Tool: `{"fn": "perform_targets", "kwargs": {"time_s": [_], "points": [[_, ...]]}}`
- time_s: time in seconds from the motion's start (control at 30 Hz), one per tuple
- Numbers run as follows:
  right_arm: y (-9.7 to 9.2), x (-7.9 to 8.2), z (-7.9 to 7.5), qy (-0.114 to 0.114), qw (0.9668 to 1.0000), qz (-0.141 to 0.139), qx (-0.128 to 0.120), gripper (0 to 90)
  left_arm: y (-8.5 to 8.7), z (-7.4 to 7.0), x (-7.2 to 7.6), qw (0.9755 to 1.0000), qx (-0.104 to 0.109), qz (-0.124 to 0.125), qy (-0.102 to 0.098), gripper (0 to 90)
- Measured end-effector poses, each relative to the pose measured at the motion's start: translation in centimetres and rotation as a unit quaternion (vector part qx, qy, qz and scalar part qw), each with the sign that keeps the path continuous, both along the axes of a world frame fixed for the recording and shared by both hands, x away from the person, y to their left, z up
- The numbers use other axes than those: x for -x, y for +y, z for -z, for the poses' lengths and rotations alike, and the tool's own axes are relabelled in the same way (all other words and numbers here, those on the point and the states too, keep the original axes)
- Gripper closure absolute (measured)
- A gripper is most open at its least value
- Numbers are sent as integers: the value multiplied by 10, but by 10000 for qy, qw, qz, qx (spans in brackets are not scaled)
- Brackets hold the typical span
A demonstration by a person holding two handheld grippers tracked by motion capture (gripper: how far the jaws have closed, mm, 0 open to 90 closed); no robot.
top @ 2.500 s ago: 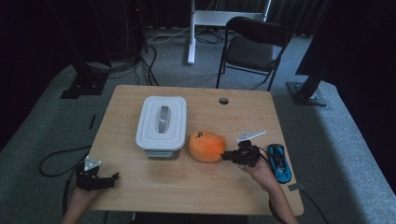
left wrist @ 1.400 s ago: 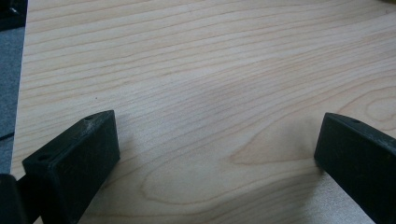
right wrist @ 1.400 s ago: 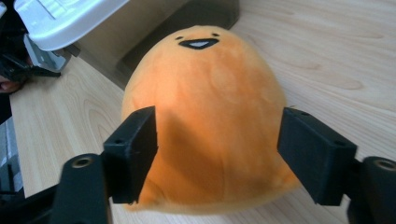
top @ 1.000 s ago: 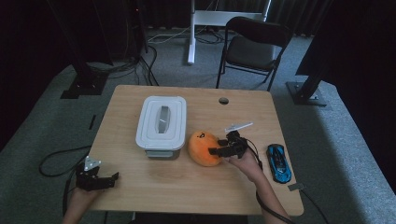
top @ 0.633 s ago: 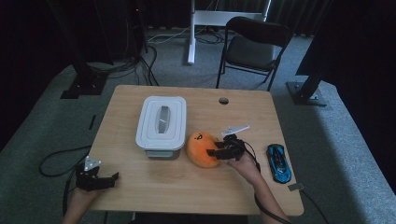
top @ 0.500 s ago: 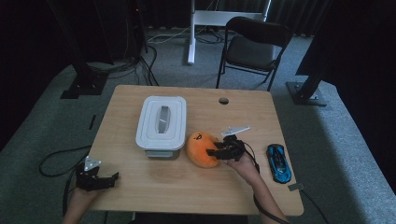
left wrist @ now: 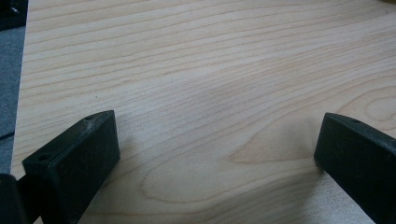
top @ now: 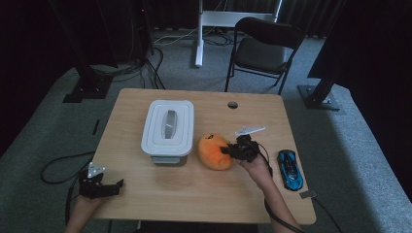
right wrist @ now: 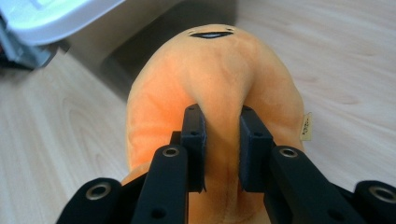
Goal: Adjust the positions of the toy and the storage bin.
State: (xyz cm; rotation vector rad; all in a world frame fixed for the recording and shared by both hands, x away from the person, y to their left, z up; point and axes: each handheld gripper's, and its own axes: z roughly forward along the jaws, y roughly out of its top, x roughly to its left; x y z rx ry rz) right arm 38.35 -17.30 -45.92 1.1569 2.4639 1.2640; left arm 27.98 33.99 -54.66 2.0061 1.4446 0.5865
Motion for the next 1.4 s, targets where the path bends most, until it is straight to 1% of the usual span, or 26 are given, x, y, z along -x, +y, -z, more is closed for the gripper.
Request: {"fn": "perform_targets", "kwargs": {"time_s": [0.07,0.17,0.27,0.37,0.47,0.53,0.63,0.7,0.73,0.8,0.93,1.03,1.1,1.13,1.17,1.23,1.27,1.33,1.4], "points": [[-8,-3,-5,-43,9999,118,-49,755,0,0,0,10000,0,0,0,4],[-20,-6,-13,-116,9992,367,-118,754,0,0,0,10000,2,-2,0,4],[-33,-11,-19,-165,9979,618,-115,754,0,0,0,10000,-1,0,0,4],[-47,-16,-23,-217,9952,947,-89,753,0,0,0,10000,-1,0,-1,4],[-60,-19,-25,-276,9924,1196,-93,753,0,0,0,10000,-1,0,0,4],[-71,-22,-25,-302,9896,1403,-83,753,0,0,0,10000,-1,0,-1,4],[-84,-27,-25,-322,9862,1621,-11,752,0,0,0,10000,0,0,-1,4],[-91,-29,-25,-323,9844,1731,75,752,0,0,0,10000,0,-1,0,4],[-91,-29,-25,-323,9844,1731,75,752,0,0,0,10000,0,-1,0,4],[-101,-32,-25,-336,9816,1874,164,752,0,0,0,10000,0,-1,0,4],[-114,-39,-24,-290,9788,2019,172,752,0,0,0,10000,2,-2,0,4],[-118,-44,-22,-250,9774,2086,250,751,0,0,0,10000,1,-1,0,4],[-120,-46,-21,-274,9757,2151,311,751,0,0,0,10000,1,-1,0,4],[-121,-48,-20,-256,9755,2160,324,751,0,0,0,10000,3,-4,0,4],[-123,-49,-19,-257,9745,2202,353,750,0,0,0,10000,2,-3,1,4],[-128,-51,-17,-221,9733,2264,322,748,0,0,0,10000,2,-3,0,4],[-130,-52,-16,-221,9721,2312,323,747,0,0,0,10000,2,-3,1,4],[-133,-53,-12,-139,9714,2351,304,736,0,0,0,10000,1,-2,1,4],[-133,-53,-6,-67,9717,2332,378,716,0,0,0,10000,2,-2,1,4]]}}
